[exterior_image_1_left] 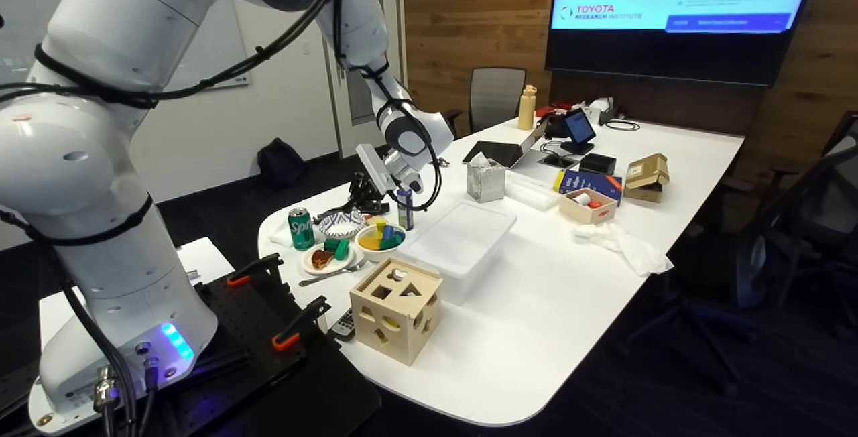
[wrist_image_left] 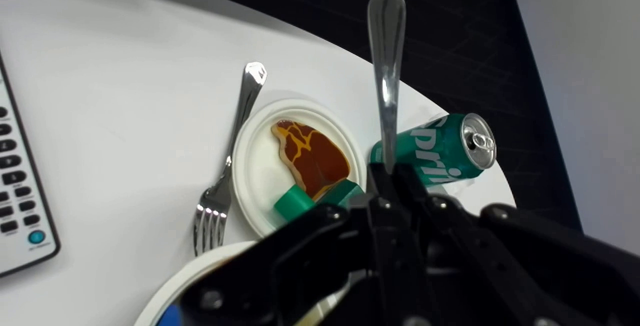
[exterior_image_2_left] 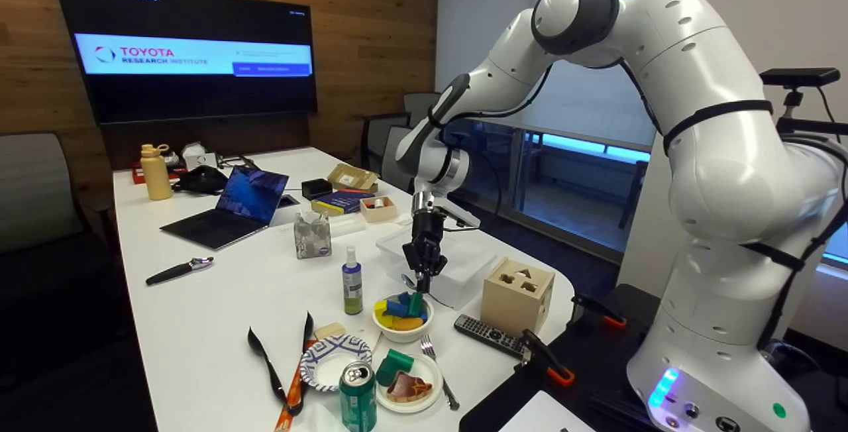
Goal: Use the silver spoon to stir the blocks in the white bowl.
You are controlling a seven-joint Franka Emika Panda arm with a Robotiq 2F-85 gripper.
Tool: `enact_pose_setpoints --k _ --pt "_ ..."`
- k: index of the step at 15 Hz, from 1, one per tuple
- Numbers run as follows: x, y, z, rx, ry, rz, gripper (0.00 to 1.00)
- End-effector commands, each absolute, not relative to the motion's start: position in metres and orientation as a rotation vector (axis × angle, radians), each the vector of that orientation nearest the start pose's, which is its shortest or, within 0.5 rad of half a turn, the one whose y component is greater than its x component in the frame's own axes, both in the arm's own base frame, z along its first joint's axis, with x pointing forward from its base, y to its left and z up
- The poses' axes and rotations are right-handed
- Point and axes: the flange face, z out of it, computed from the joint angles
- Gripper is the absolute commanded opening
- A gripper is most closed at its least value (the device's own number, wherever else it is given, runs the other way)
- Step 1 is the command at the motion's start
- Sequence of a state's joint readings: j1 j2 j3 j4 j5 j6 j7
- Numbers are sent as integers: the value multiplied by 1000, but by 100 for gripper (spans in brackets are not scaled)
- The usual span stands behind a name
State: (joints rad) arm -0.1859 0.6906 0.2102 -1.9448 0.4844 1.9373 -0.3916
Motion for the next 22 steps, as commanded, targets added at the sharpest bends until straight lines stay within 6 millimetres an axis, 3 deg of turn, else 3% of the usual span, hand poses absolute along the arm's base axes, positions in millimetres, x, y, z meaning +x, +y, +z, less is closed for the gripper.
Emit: enact_pose_setpoints --k 1,7,11,16,22 --pt "534 49 106 -2420 -43 800 2" --pt "538 48 113 -2376 100 1076 2" --pt "555 51 107 -2279 93 1311 2" --pt "578 65 65 -2246 104 1429 2" --pt "581 87 8 -2256 203 1517 2"
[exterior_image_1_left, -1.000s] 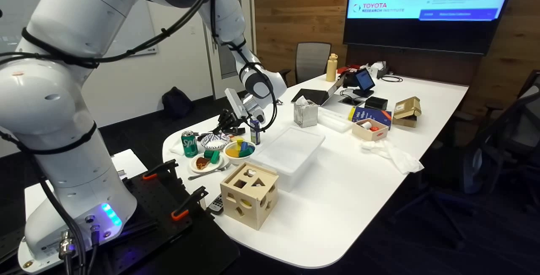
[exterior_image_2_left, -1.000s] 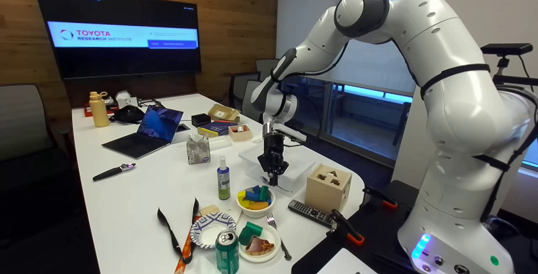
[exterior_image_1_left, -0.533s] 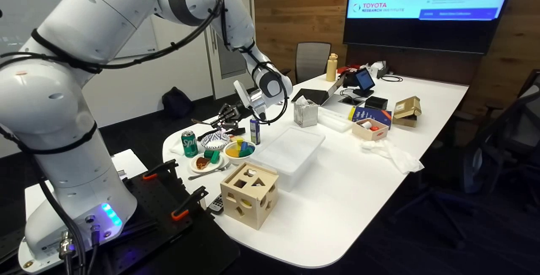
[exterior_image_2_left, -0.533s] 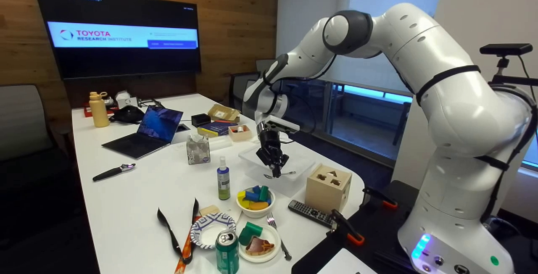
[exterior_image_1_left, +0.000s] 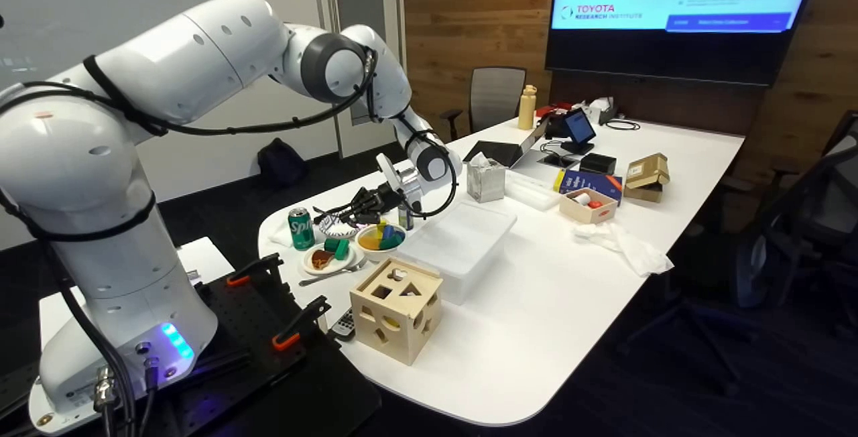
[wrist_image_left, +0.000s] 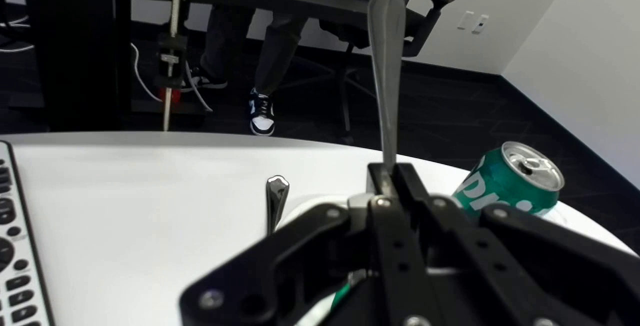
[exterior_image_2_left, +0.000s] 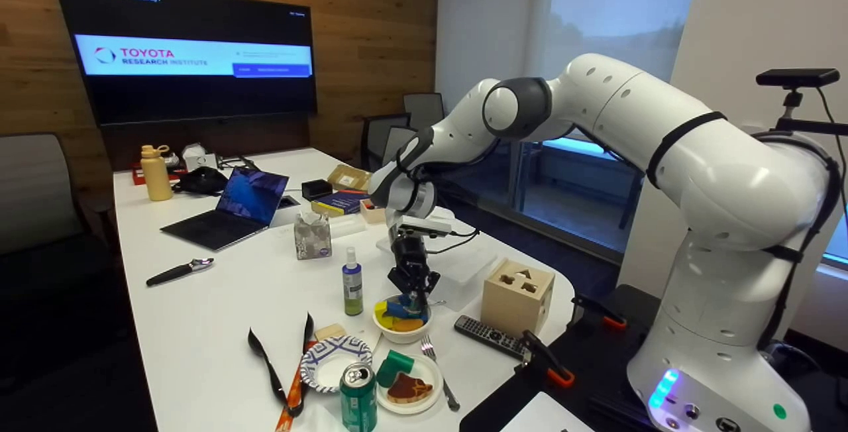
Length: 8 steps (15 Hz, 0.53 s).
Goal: Use the silver spoon to stir the blocks in the white bowl.
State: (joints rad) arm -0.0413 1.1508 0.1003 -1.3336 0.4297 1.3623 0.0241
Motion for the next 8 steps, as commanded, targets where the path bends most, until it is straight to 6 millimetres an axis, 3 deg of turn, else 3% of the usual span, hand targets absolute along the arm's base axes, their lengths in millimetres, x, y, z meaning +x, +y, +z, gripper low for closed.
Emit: enact_pose_setpoints --k 1,8 --pt "581 90 1 -2255 217 1535 2" --pt "590 98 -27 -2288 352 1591 2"
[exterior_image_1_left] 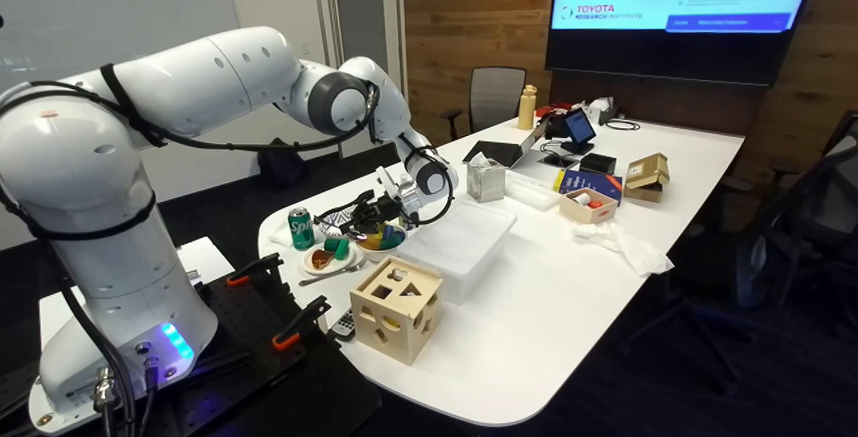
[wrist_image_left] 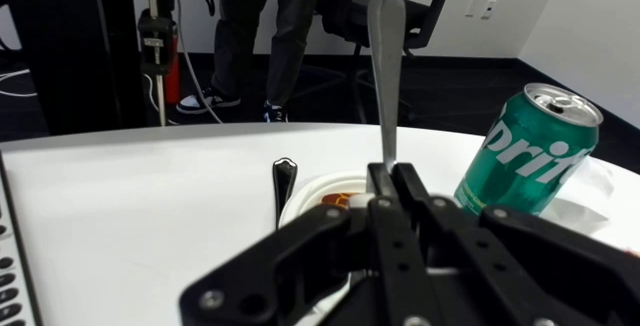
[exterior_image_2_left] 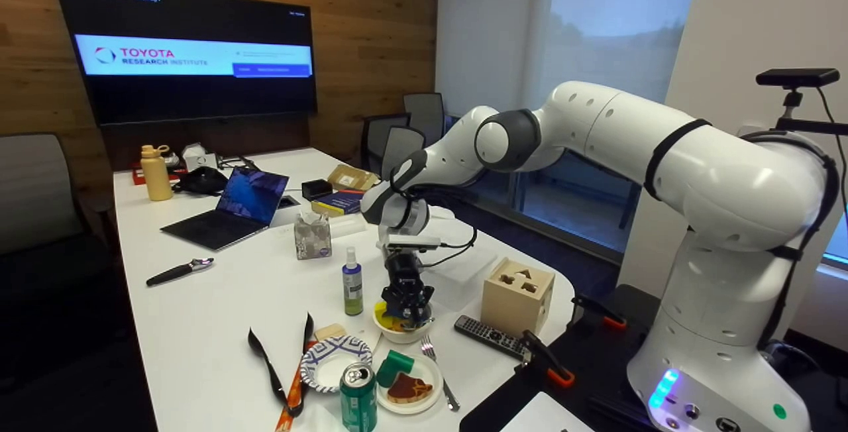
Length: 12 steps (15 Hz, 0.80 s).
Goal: Use the silver spoon to stir the blocks in the white bowl.
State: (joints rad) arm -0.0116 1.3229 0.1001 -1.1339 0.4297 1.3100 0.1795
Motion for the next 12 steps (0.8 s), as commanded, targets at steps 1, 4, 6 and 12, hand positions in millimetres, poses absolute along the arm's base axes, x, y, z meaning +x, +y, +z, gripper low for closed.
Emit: enact_pose_setpoints --k 1,4,6,12 --pt "593 98 -29 -2304 379 1584 2" --pt "602 97 -34 -2346 434 1554 2" --pt "609 97 -34 -2374 467 1527 2" --pt "625 92 -30 -2474 536 1439 2"
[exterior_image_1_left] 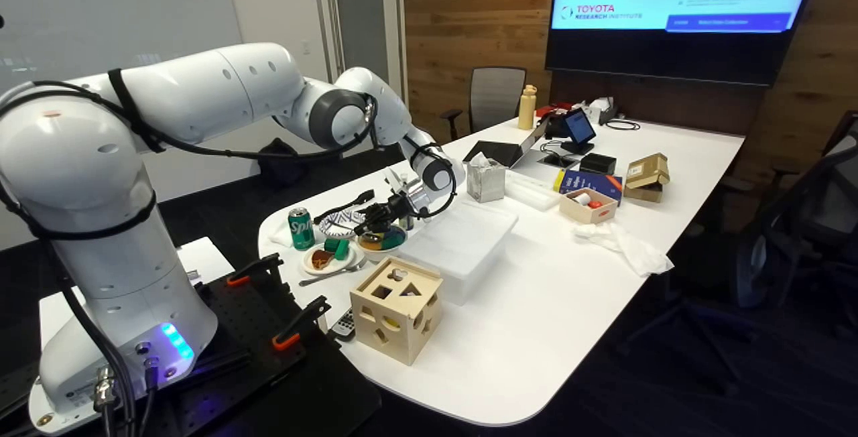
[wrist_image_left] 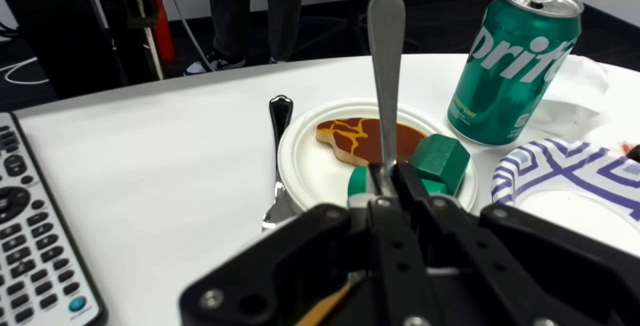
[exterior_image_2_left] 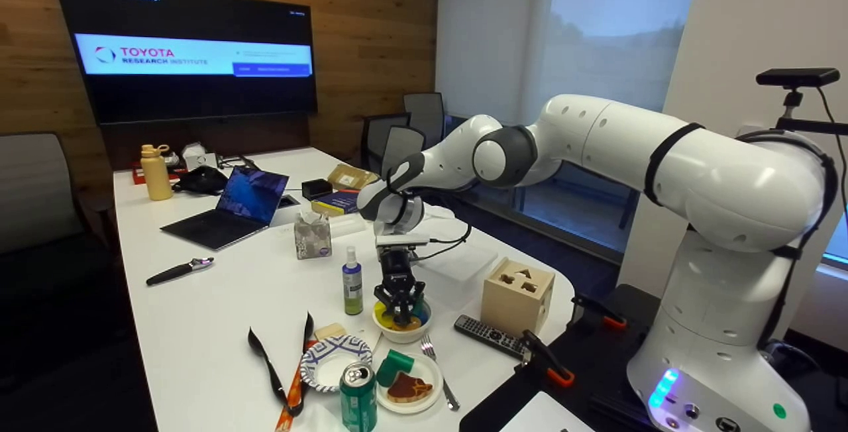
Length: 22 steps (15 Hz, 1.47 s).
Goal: Use the silver spoon to stir the blocks in the white bowl.
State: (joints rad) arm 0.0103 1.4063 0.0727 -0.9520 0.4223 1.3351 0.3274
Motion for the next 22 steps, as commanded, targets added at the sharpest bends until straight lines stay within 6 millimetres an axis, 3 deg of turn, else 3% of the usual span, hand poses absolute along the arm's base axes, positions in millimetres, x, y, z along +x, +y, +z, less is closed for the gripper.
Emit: enact_pose_setpoints --k 1,6,14,22 --pt "627 91 -30 -2493 548 1427 2" --pt "641 92 -21 -2595 550 1320 2" --pt "652 117 -2 -2698 483 1160 2" --pt "624 123 21 -2606 311 1212 2"
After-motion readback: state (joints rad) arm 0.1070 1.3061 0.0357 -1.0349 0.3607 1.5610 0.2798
